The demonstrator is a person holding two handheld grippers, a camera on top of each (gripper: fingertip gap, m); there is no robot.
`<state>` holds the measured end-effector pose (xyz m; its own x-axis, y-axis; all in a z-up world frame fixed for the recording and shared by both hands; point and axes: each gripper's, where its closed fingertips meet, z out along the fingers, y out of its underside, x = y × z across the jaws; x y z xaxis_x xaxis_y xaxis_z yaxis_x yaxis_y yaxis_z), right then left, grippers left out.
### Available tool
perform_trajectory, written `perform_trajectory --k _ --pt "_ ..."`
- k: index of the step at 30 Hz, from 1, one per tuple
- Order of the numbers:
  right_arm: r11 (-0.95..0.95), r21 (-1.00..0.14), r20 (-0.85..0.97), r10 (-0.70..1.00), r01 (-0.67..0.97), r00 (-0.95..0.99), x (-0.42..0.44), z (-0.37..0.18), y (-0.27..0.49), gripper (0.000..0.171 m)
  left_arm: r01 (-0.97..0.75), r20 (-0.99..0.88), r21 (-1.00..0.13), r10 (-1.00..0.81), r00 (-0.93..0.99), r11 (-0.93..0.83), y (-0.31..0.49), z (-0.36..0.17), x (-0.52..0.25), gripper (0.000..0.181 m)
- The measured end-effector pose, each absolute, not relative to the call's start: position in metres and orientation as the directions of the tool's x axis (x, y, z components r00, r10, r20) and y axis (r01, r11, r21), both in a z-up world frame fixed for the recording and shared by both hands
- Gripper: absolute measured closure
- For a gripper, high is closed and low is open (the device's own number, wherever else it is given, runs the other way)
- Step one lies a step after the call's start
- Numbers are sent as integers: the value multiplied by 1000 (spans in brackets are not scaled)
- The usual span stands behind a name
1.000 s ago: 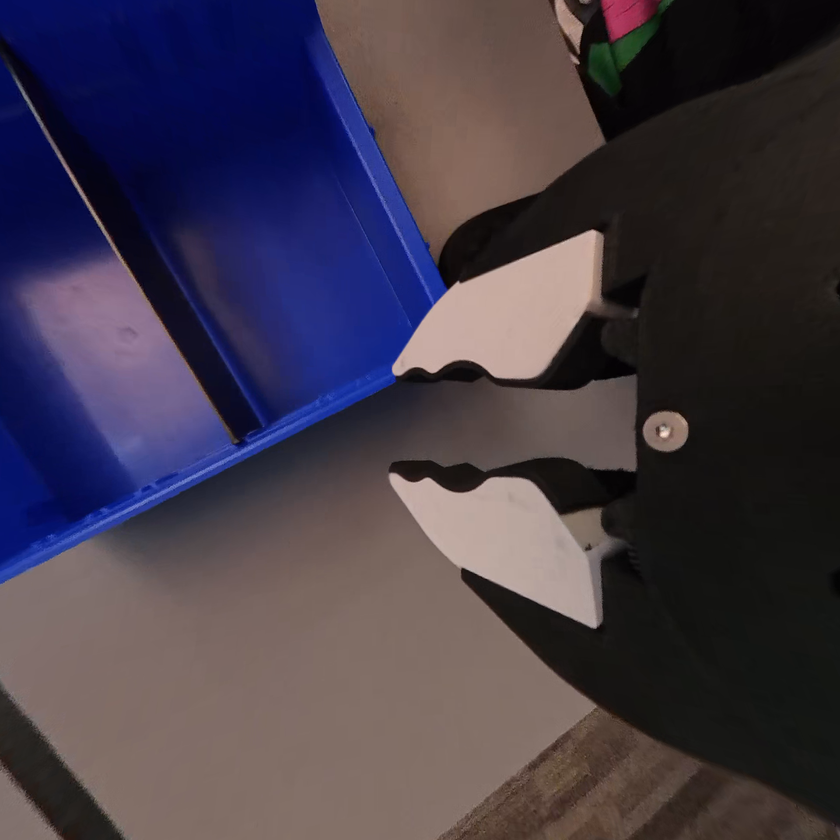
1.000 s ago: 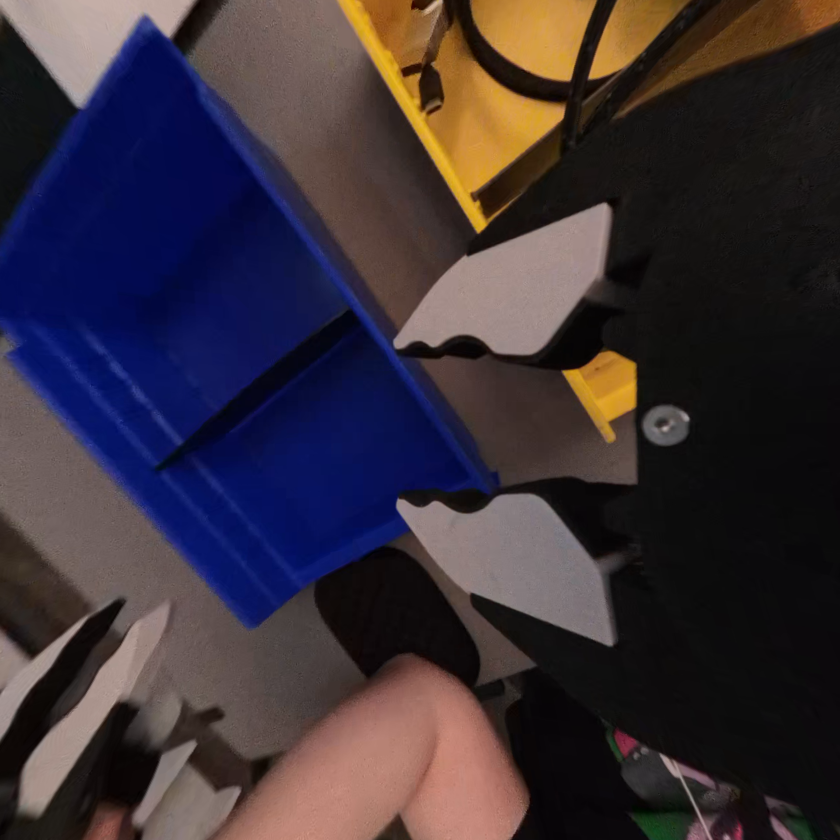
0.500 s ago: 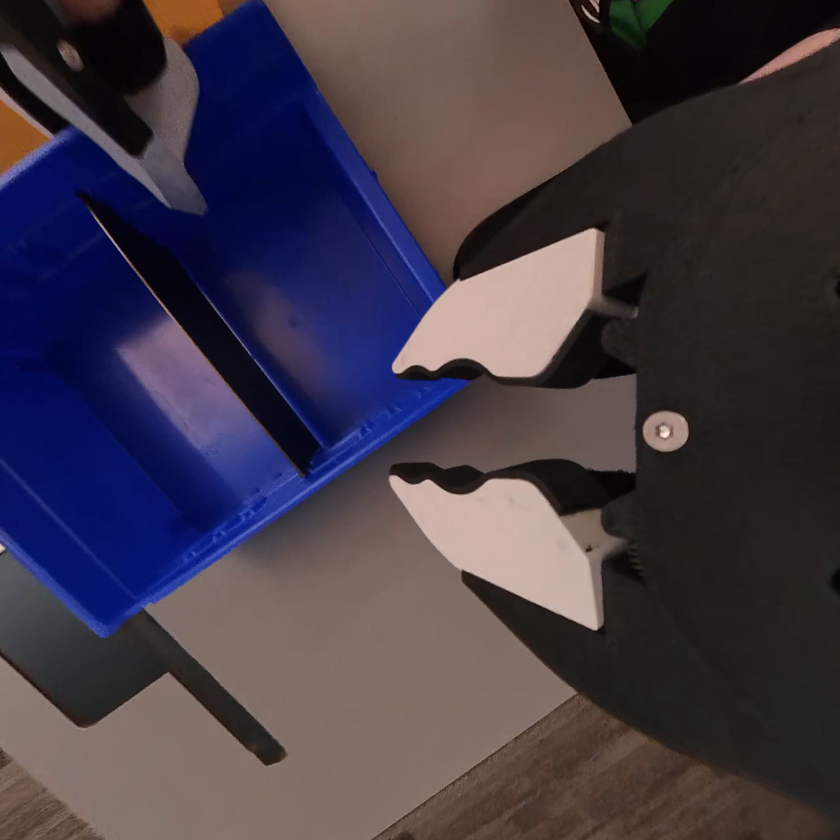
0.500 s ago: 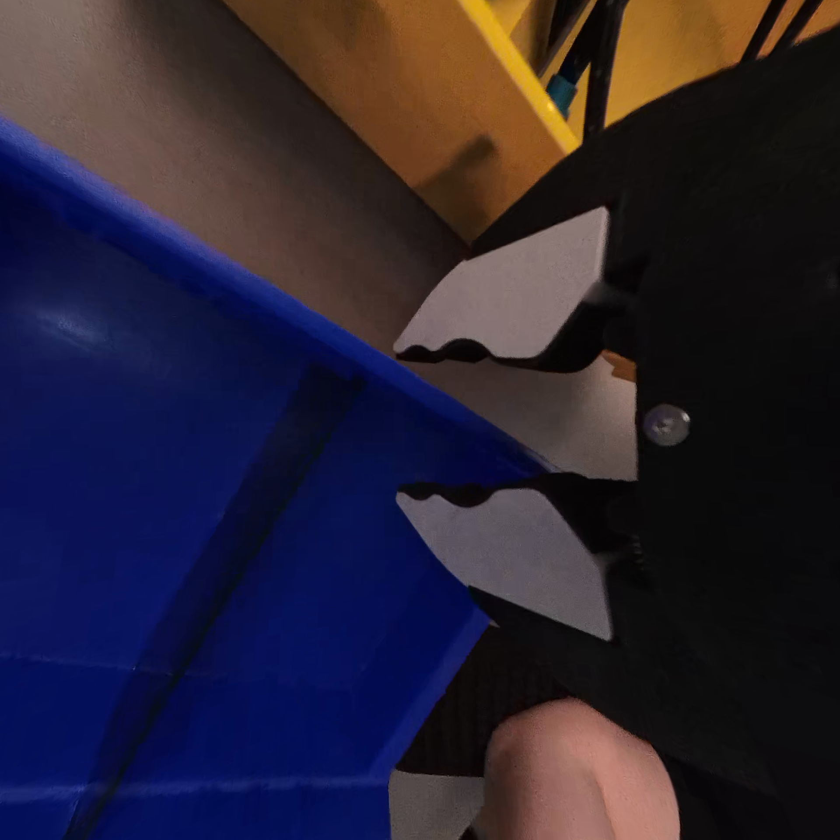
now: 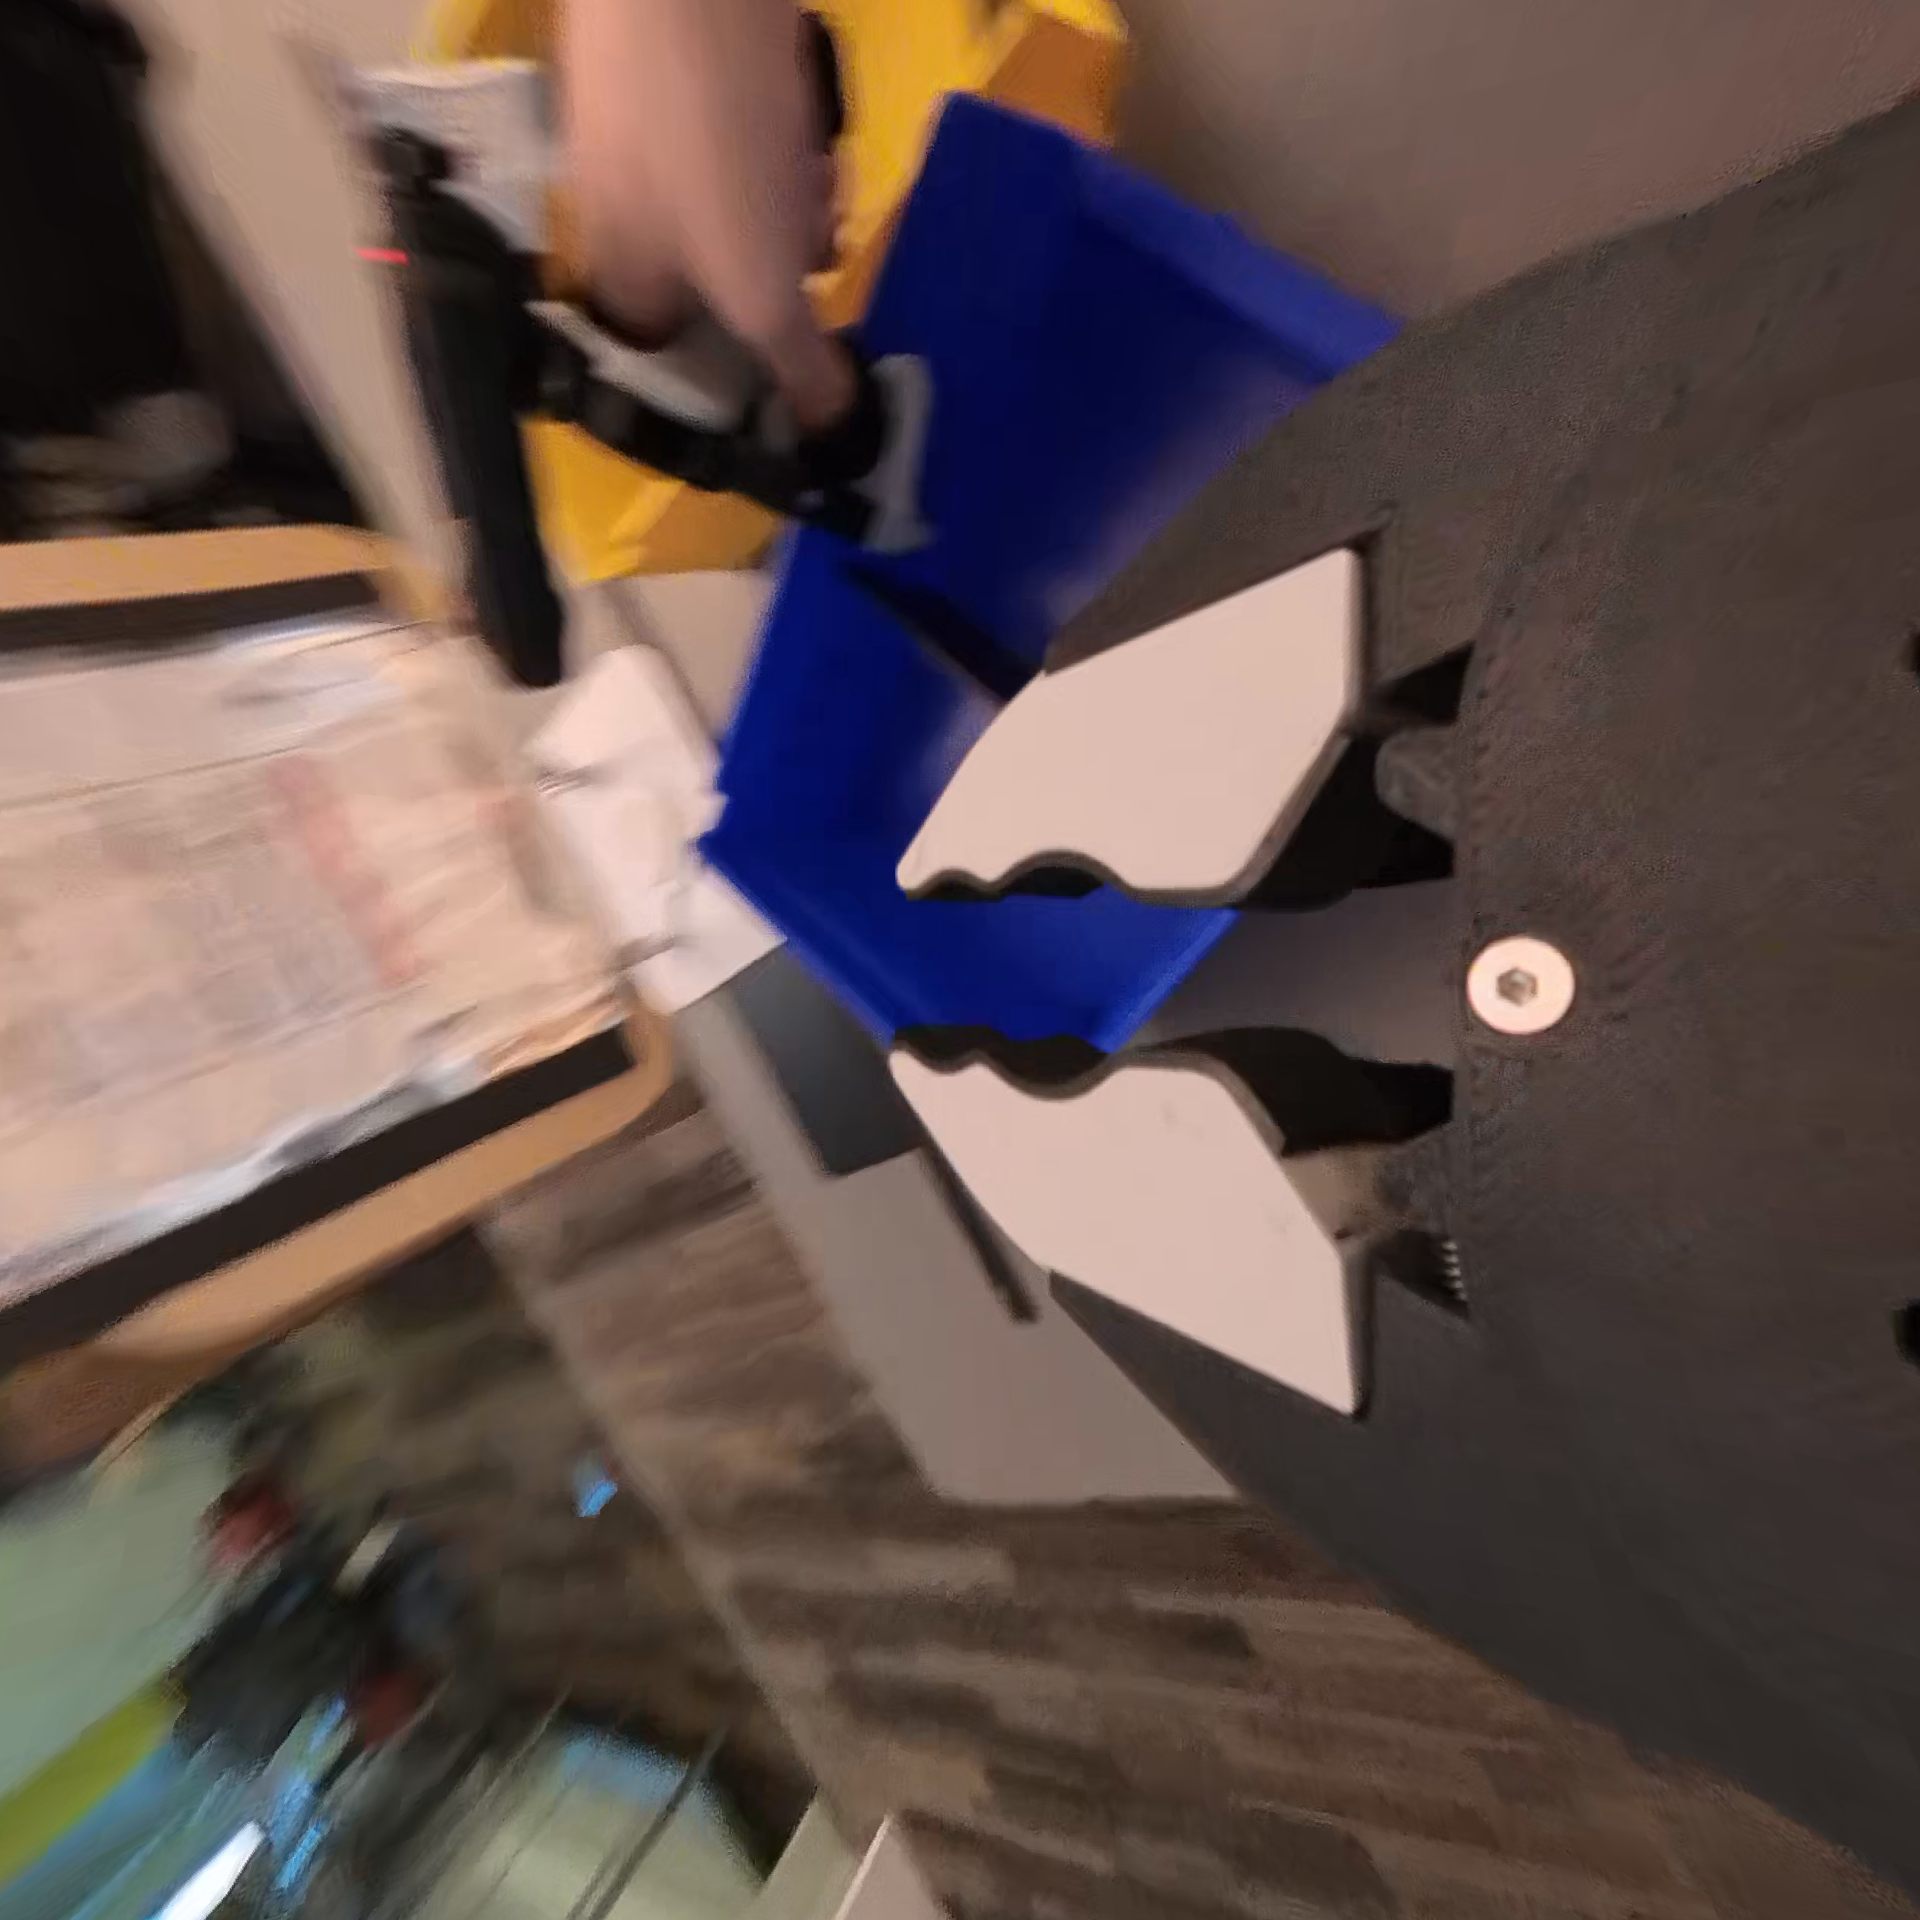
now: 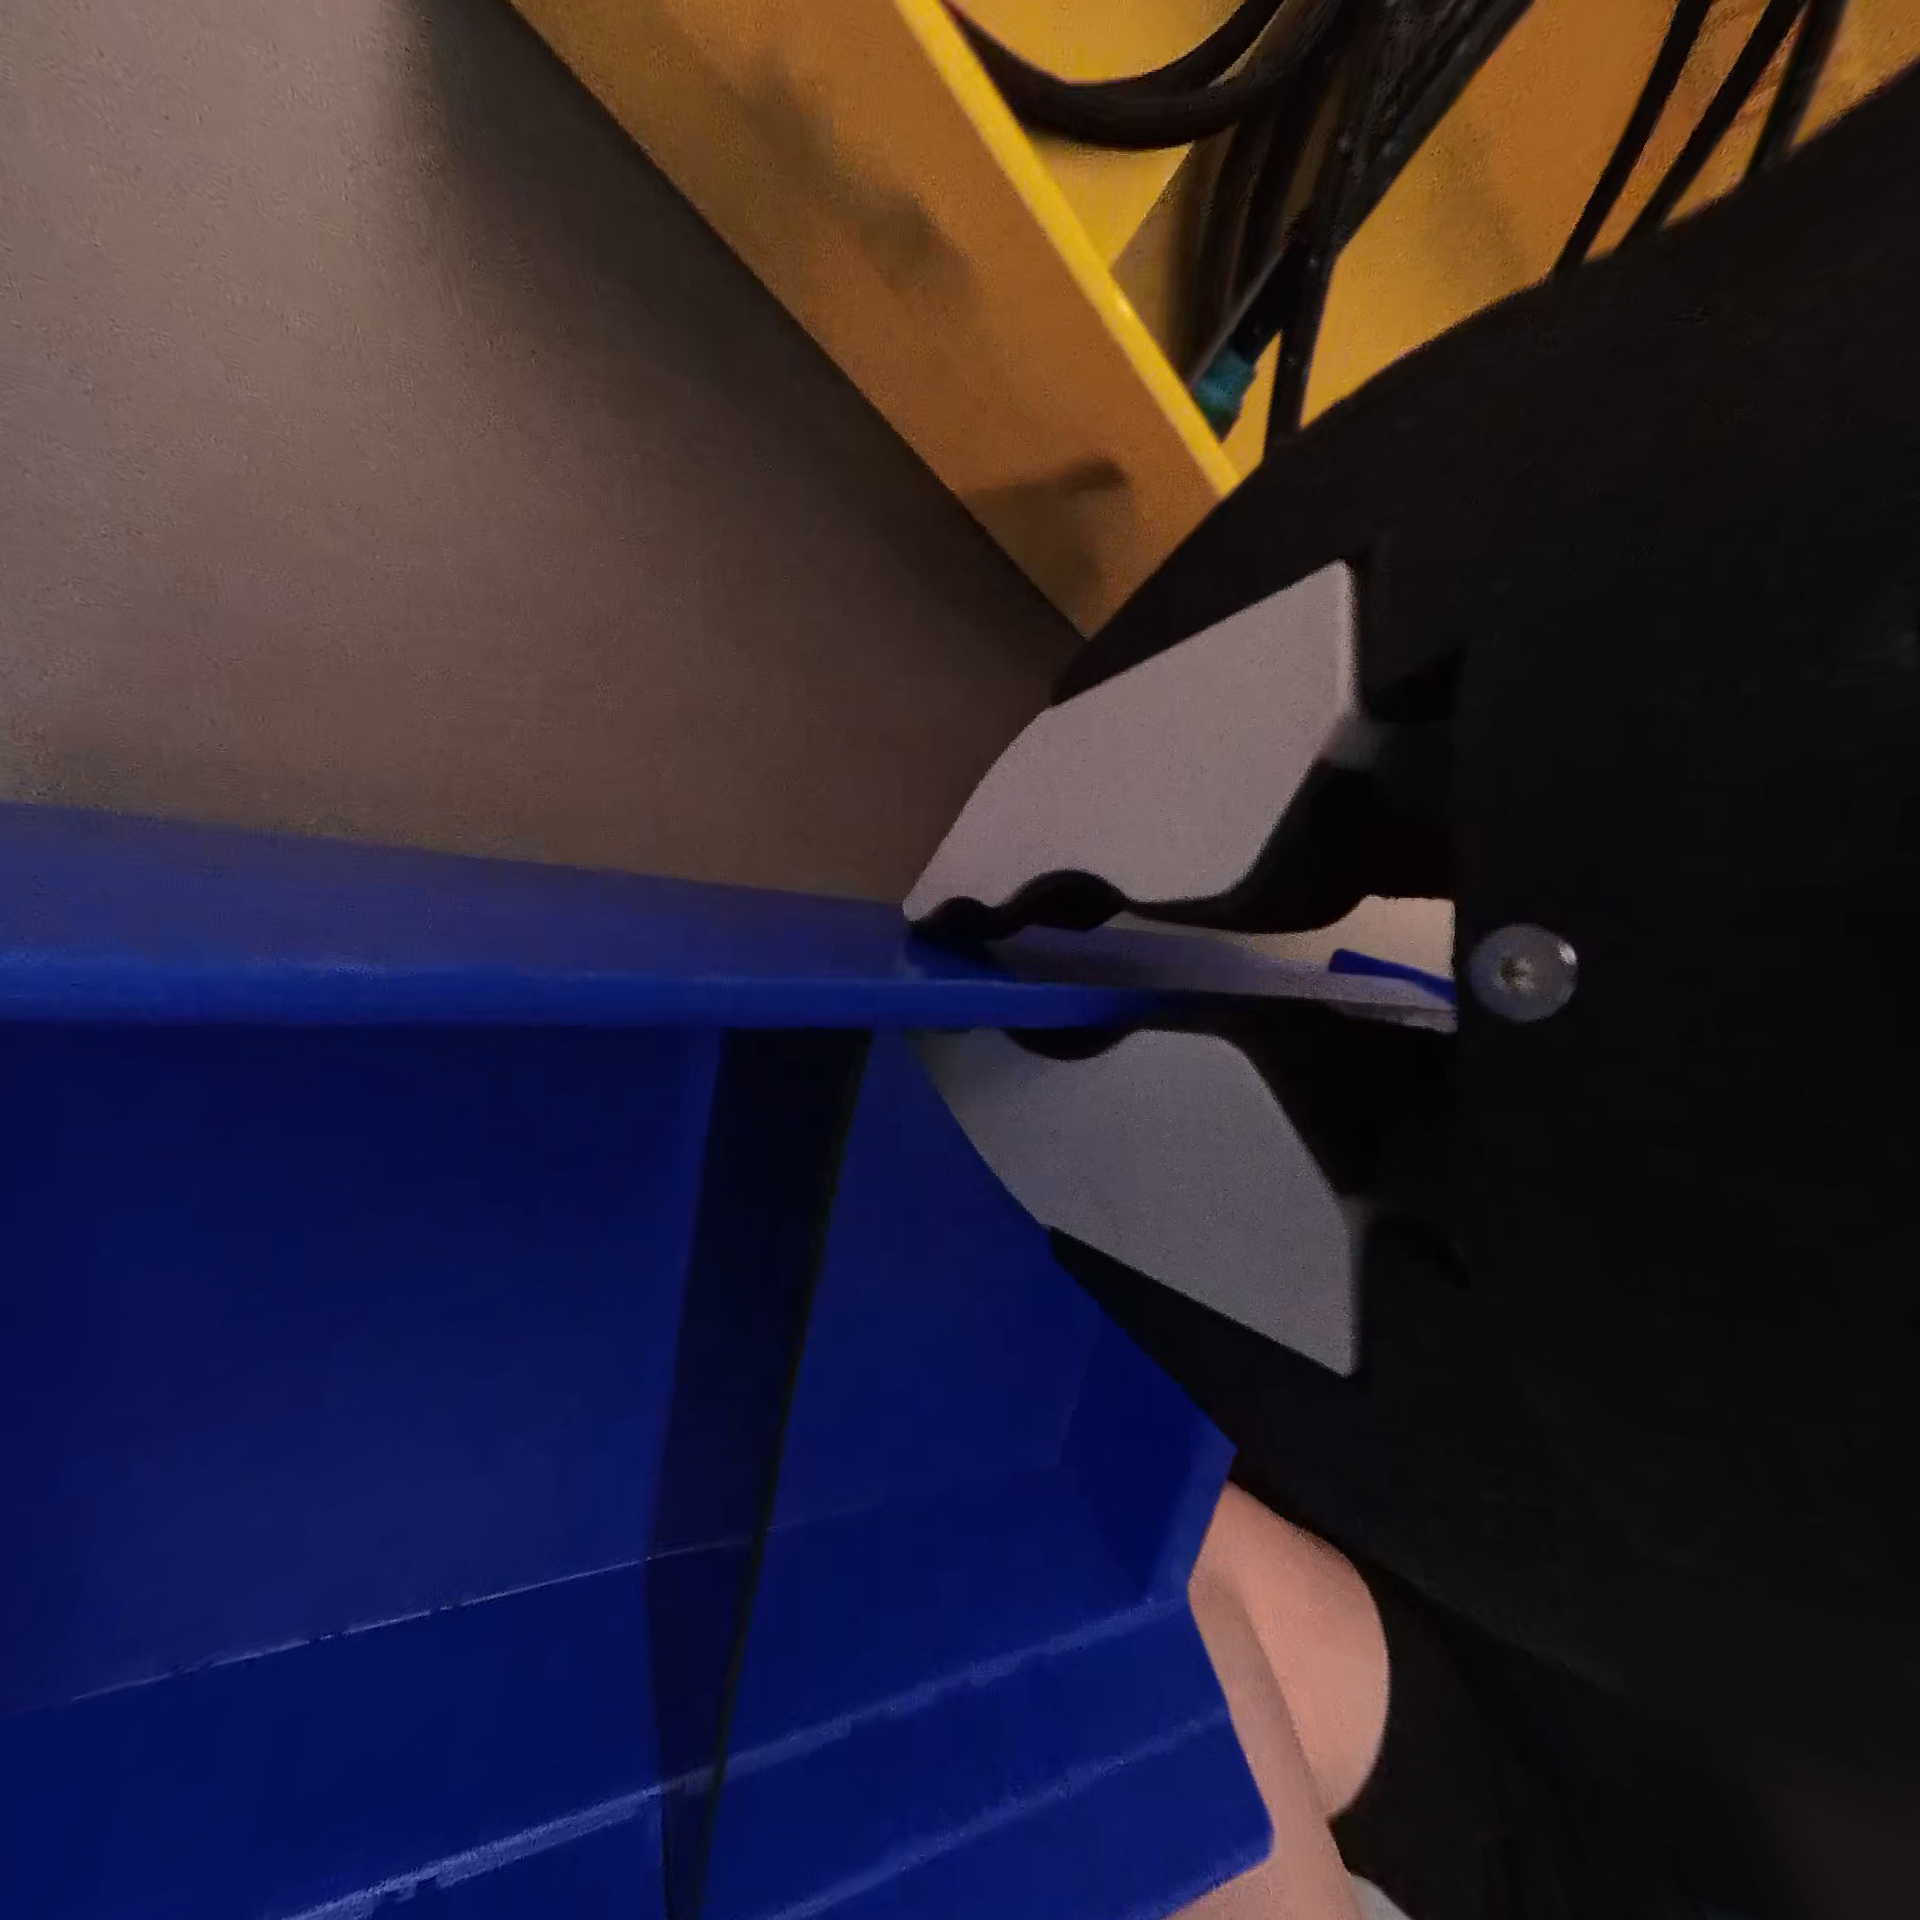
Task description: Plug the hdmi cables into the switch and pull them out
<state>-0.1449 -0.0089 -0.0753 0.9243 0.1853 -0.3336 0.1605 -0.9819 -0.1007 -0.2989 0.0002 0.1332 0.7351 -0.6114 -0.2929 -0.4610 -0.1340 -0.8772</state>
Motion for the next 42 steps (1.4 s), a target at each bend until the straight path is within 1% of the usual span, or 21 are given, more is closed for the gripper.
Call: perform_trajectory --k 1,2,4,6,8,12,15,17,19,22,24,25,27,29,31,33,34,35,37,39,42 --pt "-979 -106 -339 200 174 919 -148 -63 -11 162 -361 -263 -930 -570 778 -65 -5 158 -305 168" --pt "-974 -118 -341 220 191 914 -149 -49 -12 163 -255 -216 -967 -548 808 5 -14 179 -311 173" --pt "-966 -155 -352 251 208 902 -144 -17 -13 164 -83 -143 -988 -567 811 131 -40 210 -320 171" --pt "-953 -247 -351 258 177 900 -126 20 -8 164 4 -111 -984 -627 771 180 -62 225 -322 161" --pt "-940 -315 -357 248 134 901 -95 55 -10 164 49 -82 -983 -672 736 174 -74 229 -321 152" --pt "-914 -406 -329 135 -11 934 9 108 -31 164 -10 -58 -998 -757 651 68 -66 207 -297 139" --pt "-887 -437 -289 -22 -153 957 108 128 -63 165 -102 47 -988 -862 506 -114 -48 167 -250 124" --pt "-847 -465 -262 -146 -257 954 176 130 -88 165 -179 152 -951 -886 438 -252 -31 131 -212 110" --pt "-799 -486 -242 -266 -354 933 236 123 -115 164 -282 246 -883 -881 404 -376 -13 84 -171 107" --pt "-732 -489 -234 -414 -474 880 305 95 -156 164 -423 452 -725 -839 304 -544 -14 12 -108 103" --pt "-702 -468 -251 -478 -537 842 334 66 -178 165 -461 584 -629 -772 252 -626 -23 -17 -79 106" --pt "-697 -452 -260 -494 -557 829 343 49 -186 165 -468 610 -601 -750 255 -648 -23 -29 -70 108" --pt "-692 -412 -289 -517 -592 806 354 15 -198 164 -505 570 -583 -763 304 -637 -19 -51 -61 111" --pt "-709 -364 -304 -523 -604 797 359 -18 -205 164 -592 471 -559 -810 349 -581 -20 -75 -60 106" --pt "-736 -319 -304 -518 -598 800 358 -48 -207 164 -644 454 -523 -822 343 -558 -31 -90 -54 100" --pt "-767 -271 -291 -511 -582 809 355 -75 -205 163 -673 528 -483 -799 287 -561 -50 -92 -46 118" --pt "-779 -246 -284 -510 -576 812 352 -87 -203 162 -685 566 -454 -778 273 -570 -56 -91 -46 132" --pt "-795 -223 -272 -505 -564 819 348 -97 -200 162 -707 560 -433 -781 275 -559 -58 -91 -50 138" --pt "-833 -190 -232 -476 -519 848 340 -112 -192 162 -756 485 -423 -829 277 -500 -53 -90 -62 145" --pt "-854 -173 -270 -439 -492 857 324 -120 -180 163 -778 414 -403 -854 315 -482 -40 -87 -84 155" --pt "-889 -141 -265 -390 -436 882 302 -127 -168 165 -745 382 -381 -827 412 -547 -6 -84 -127 166"
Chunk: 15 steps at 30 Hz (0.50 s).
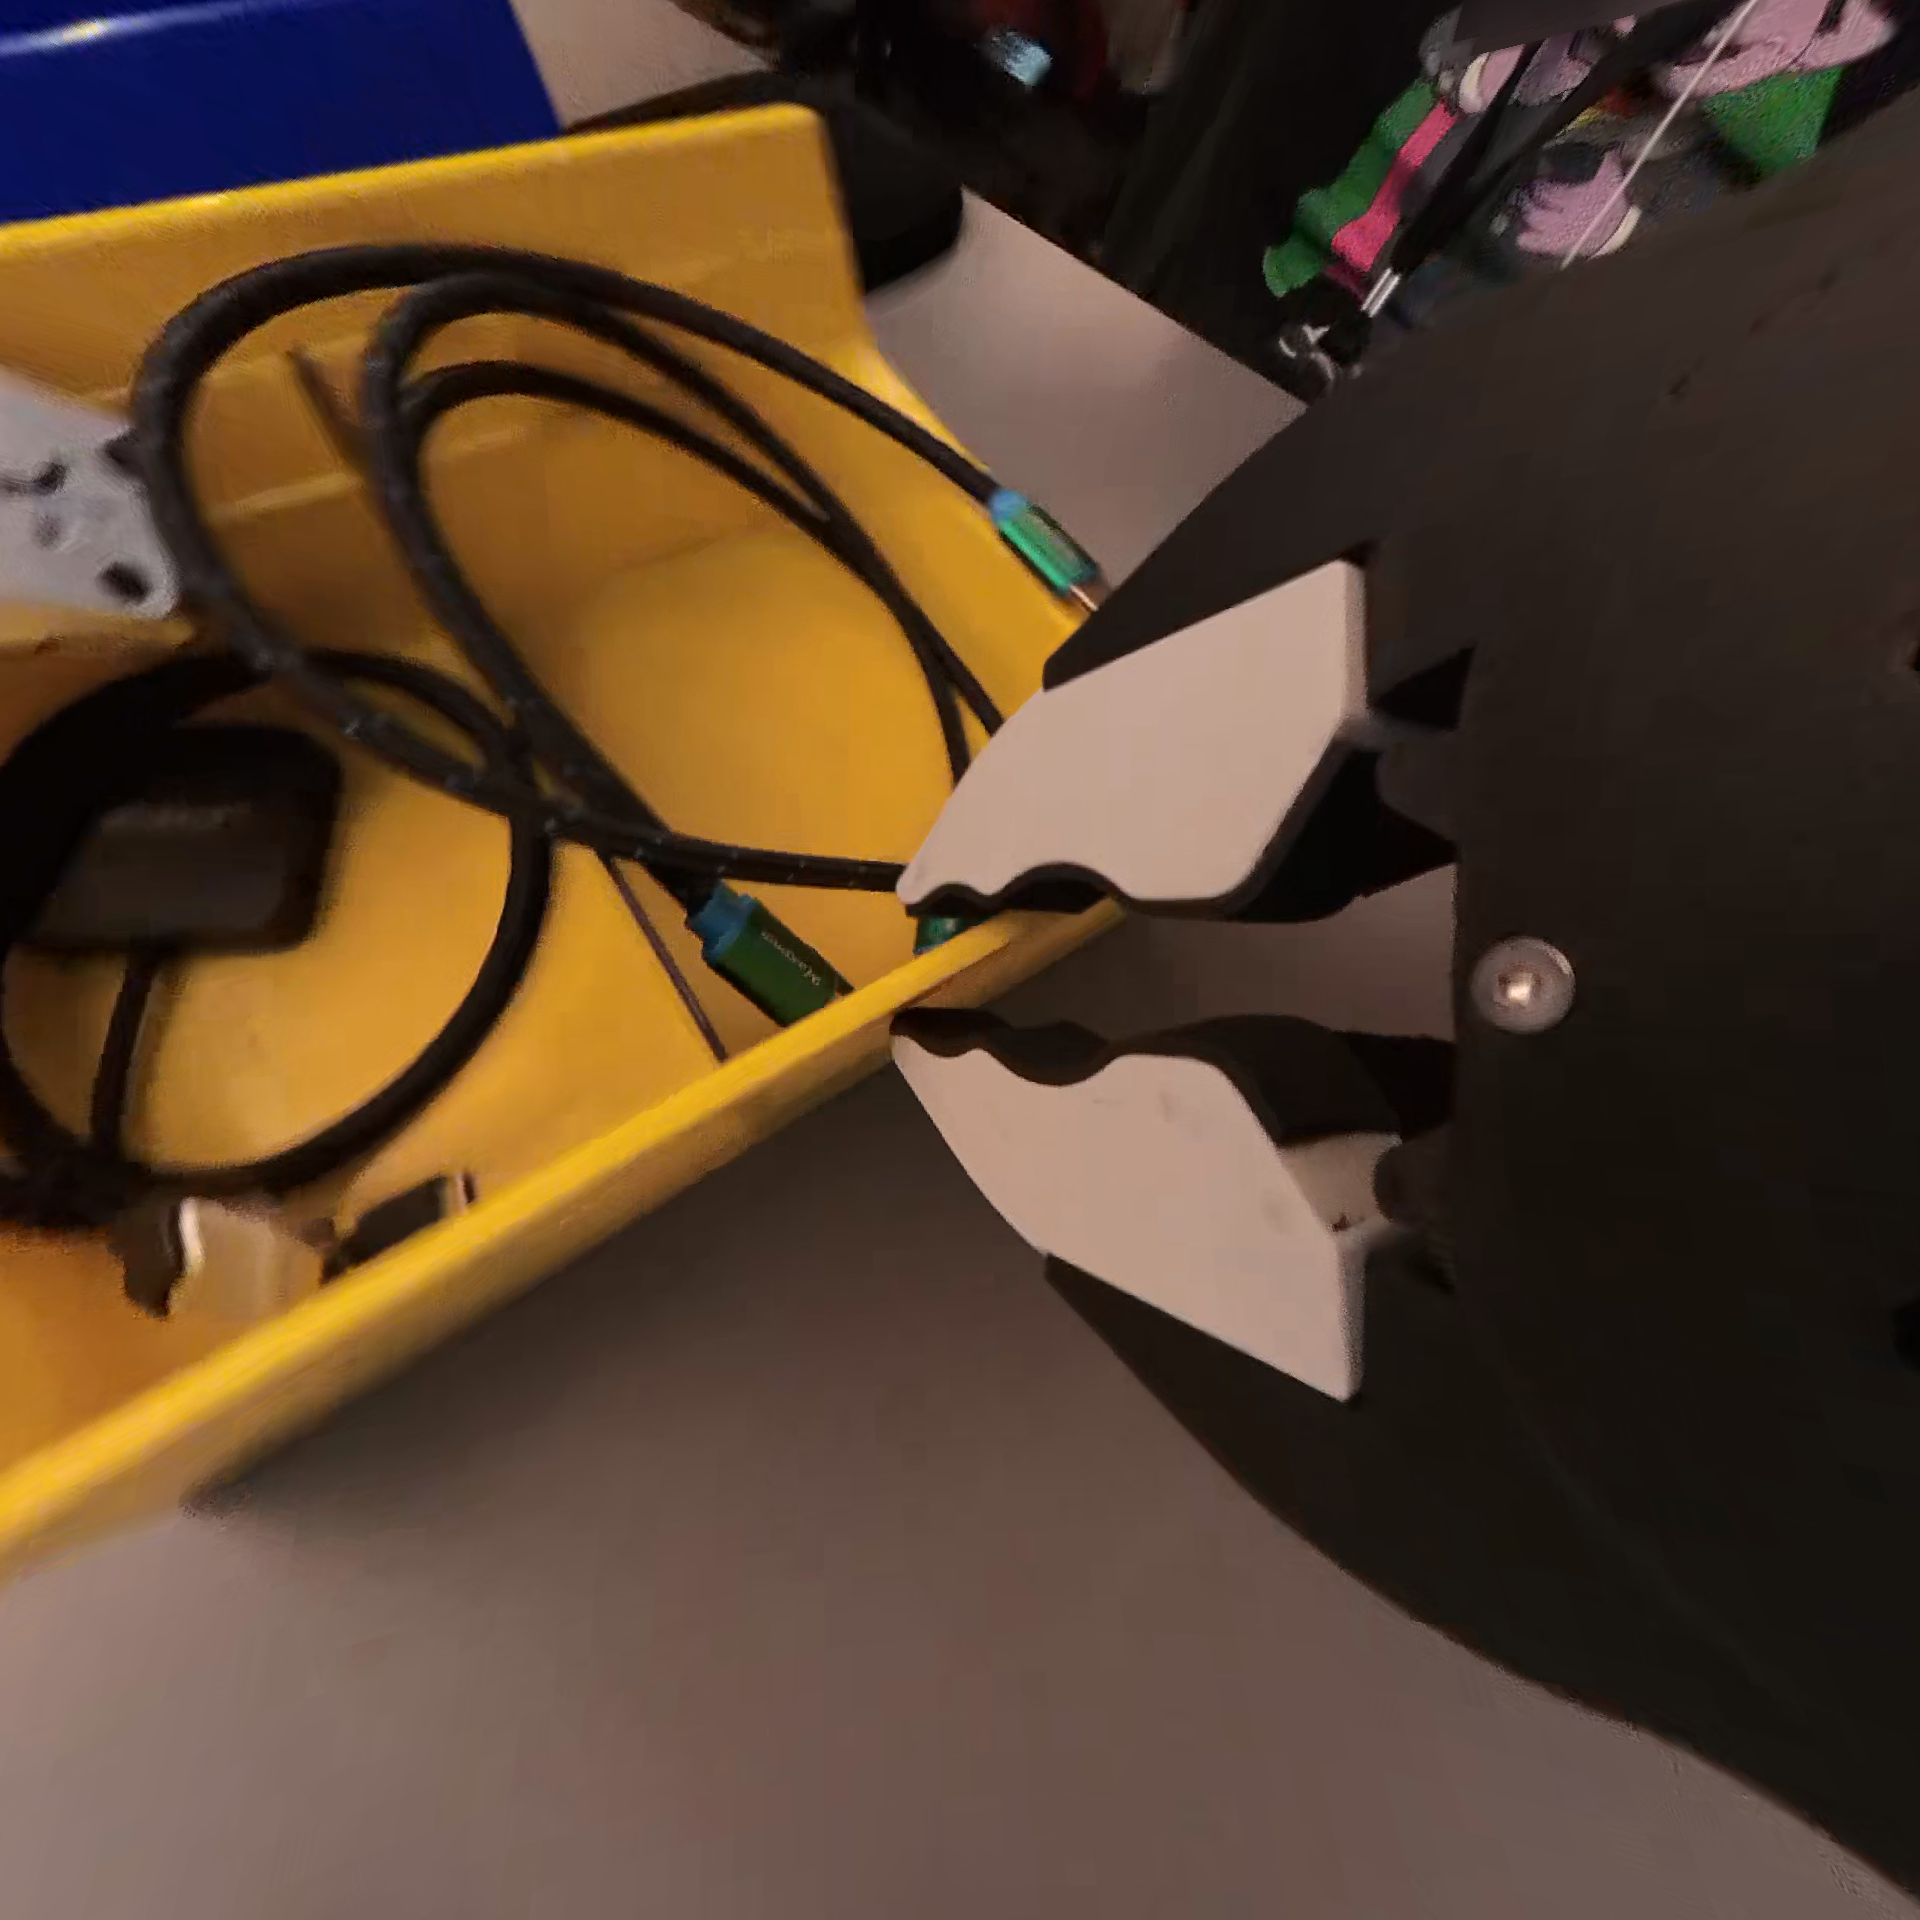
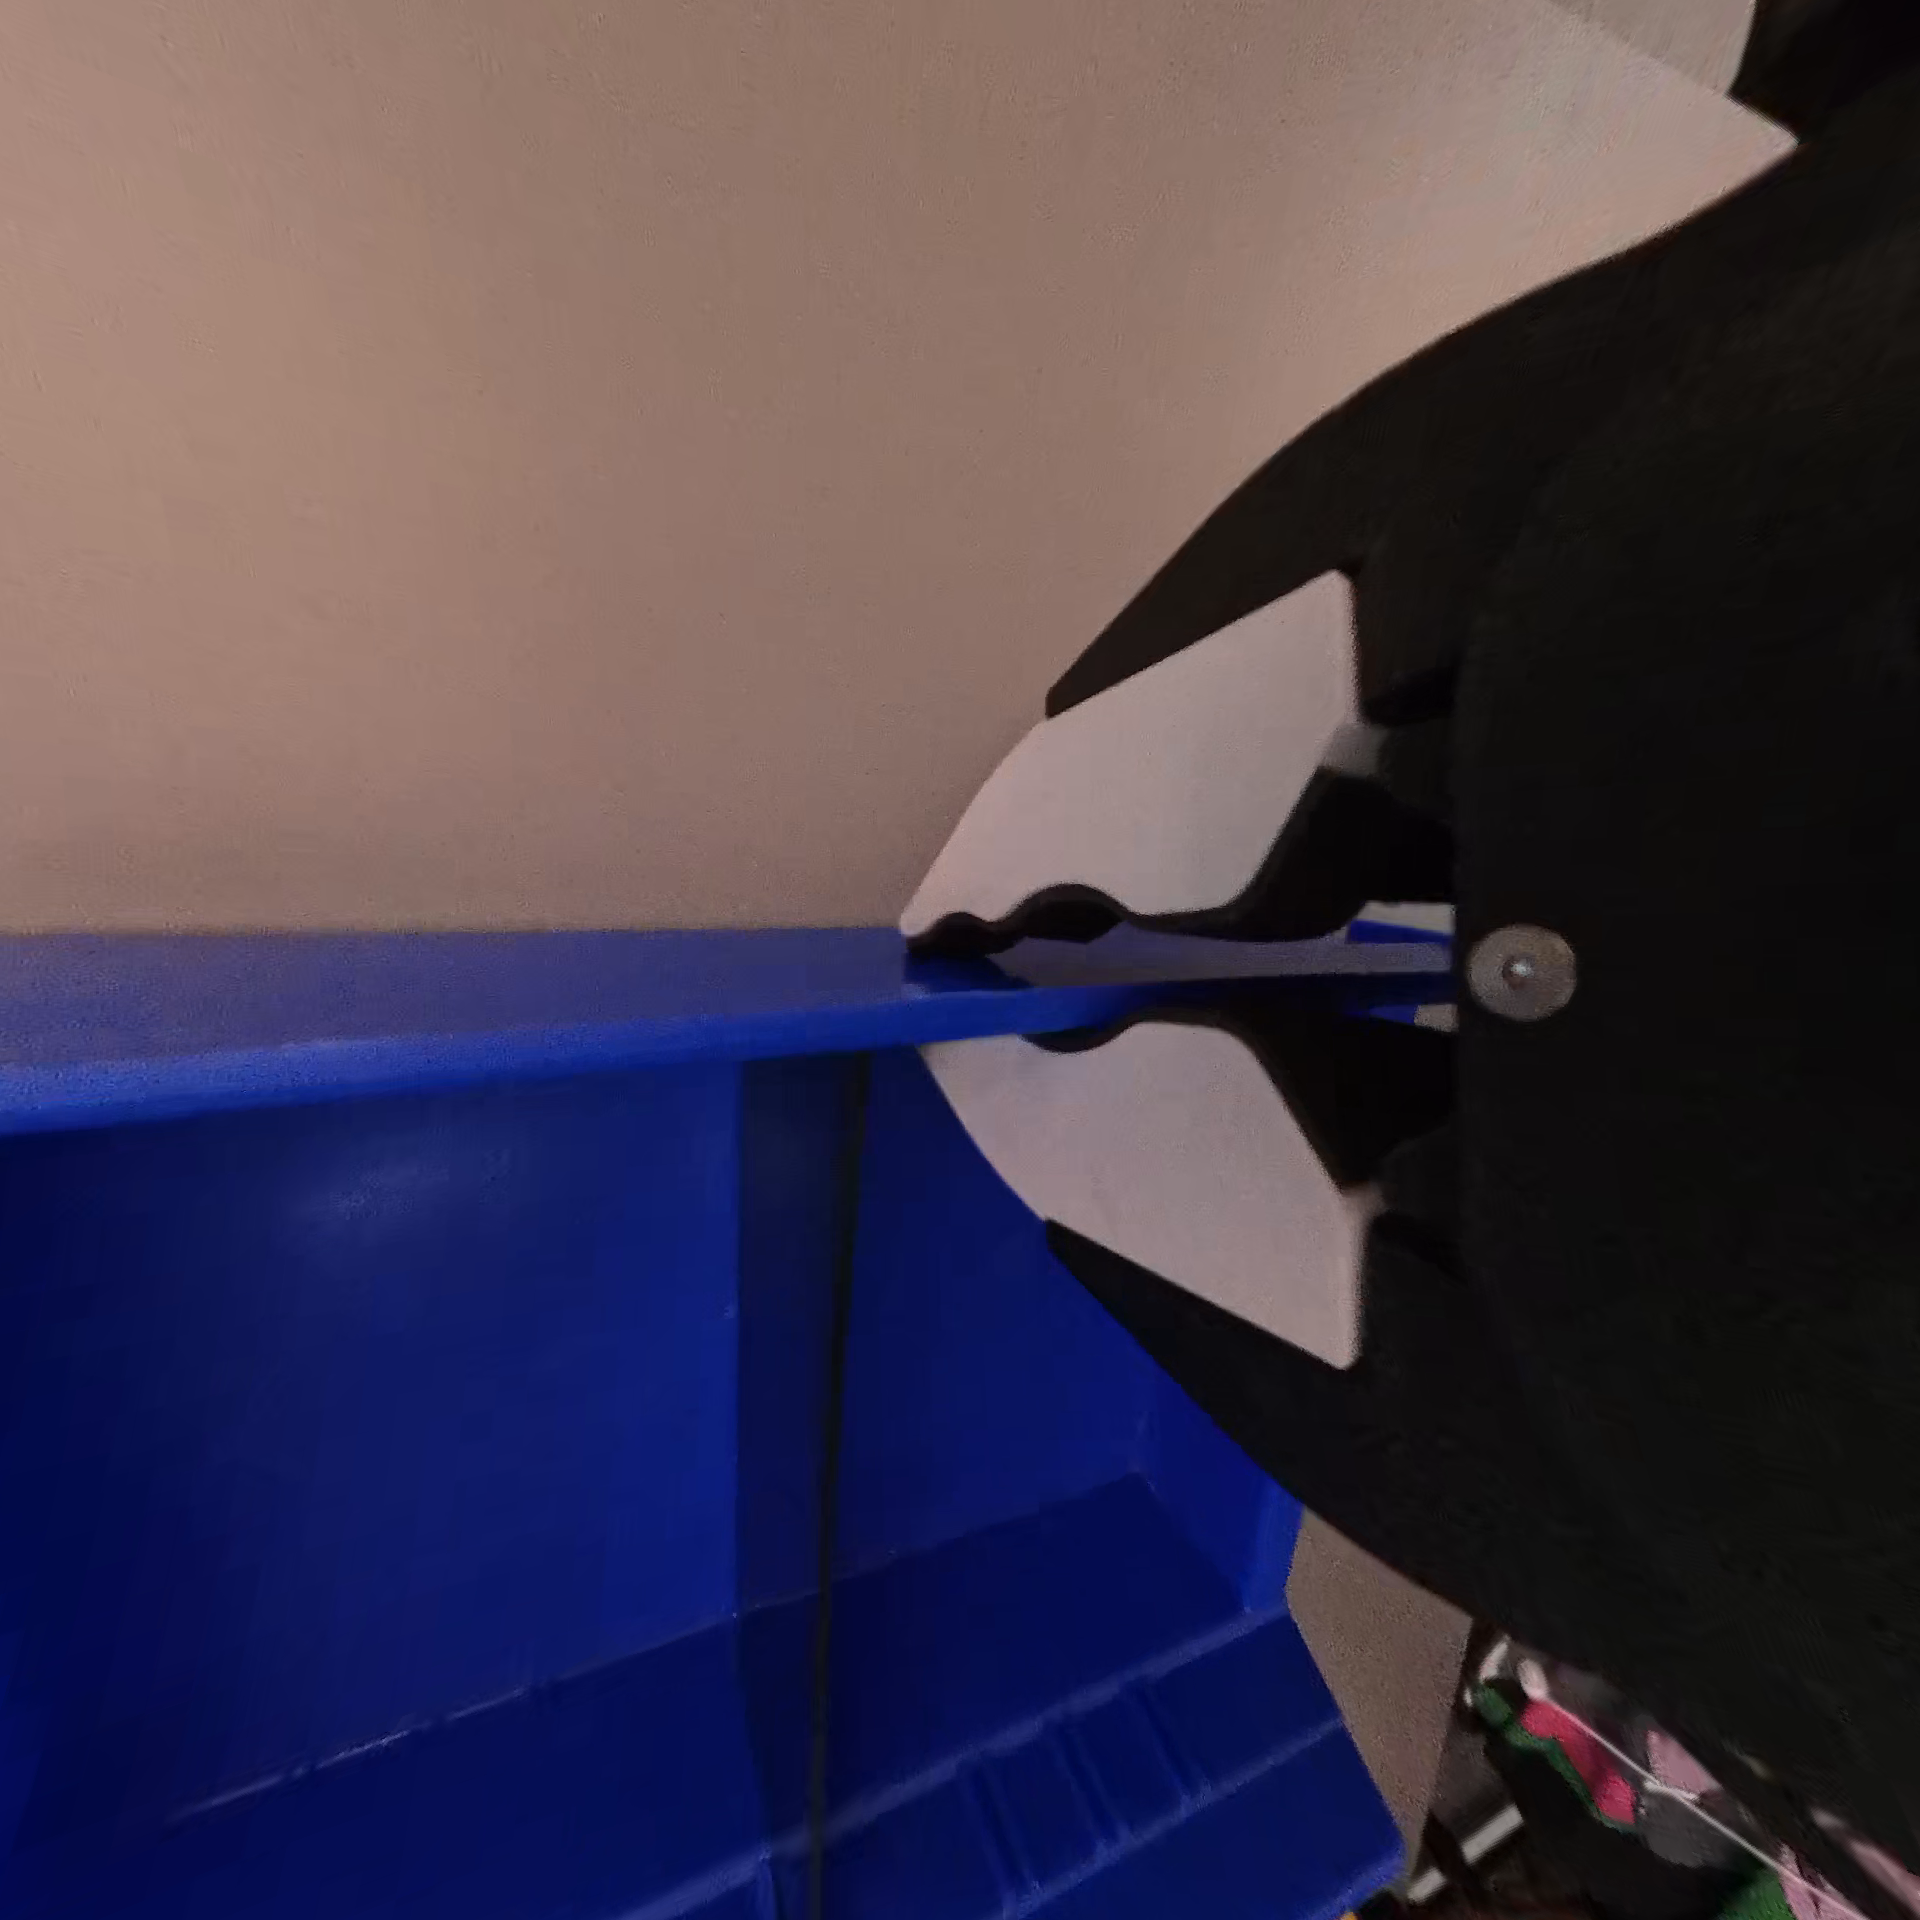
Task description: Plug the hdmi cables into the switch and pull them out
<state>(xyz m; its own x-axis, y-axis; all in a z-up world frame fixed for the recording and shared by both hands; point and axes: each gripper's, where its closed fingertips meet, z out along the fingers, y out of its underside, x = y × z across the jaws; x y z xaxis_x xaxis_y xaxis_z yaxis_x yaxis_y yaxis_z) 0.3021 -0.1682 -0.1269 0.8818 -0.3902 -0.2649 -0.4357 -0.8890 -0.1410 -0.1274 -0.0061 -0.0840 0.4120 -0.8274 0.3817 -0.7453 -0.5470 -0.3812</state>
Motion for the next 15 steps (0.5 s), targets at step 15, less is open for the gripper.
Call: perform_trajectory --k 15 --pt "-928 -57 -207 -350 -369 914 283 -127 -170 164 -113 447 -414 -310 839 -903 99 -79 -406 171"
